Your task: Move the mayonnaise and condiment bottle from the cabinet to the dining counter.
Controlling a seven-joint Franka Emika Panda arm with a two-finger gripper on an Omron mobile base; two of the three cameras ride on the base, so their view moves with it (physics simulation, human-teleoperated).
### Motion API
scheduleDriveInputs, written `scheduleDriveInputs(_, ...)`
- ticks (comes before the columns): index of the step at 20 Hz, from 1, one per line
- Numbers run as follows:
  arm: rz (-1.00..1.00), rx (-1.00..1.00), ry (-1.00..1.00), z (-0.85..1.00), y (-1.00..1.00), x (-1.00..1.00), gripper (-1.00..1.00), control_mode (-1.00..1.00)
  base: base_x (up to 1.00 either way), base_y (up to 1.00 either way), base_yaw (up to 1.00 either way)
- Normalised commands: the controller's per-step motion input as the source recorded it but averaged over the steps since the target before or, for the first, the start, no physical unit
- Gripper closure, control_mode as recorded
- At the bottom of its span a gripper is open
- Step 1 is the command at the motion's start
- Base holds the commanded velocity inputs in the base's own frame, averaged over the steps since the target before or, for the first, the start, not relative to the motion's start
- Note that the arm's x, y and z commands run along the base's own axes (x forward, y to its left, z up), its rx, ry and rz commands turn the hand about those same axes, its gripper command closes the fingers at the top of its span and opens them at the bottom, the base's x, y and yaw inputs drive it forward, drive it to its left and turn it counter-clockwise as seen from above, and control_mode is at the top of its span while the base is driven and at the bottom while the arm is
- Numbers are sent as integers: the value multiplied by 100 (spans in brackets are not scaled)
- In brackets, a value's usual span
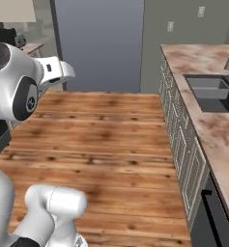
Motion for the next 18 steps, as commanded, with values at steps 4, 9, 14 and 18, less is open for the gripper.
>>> scheduleDriveInputs(4,0,0,0,0,0,0,-100,100,100,25,18)
scheduleDriveInputs(9,0,0,0,0,0,0,-100,100,100,12,36)
scheduleDriveInputs(14,0,0,0,0,0,0,-100,100,100,0,45)
scheduleDriveInputs(18,0,0,0,0,0,0,-100,100,100,0,48)
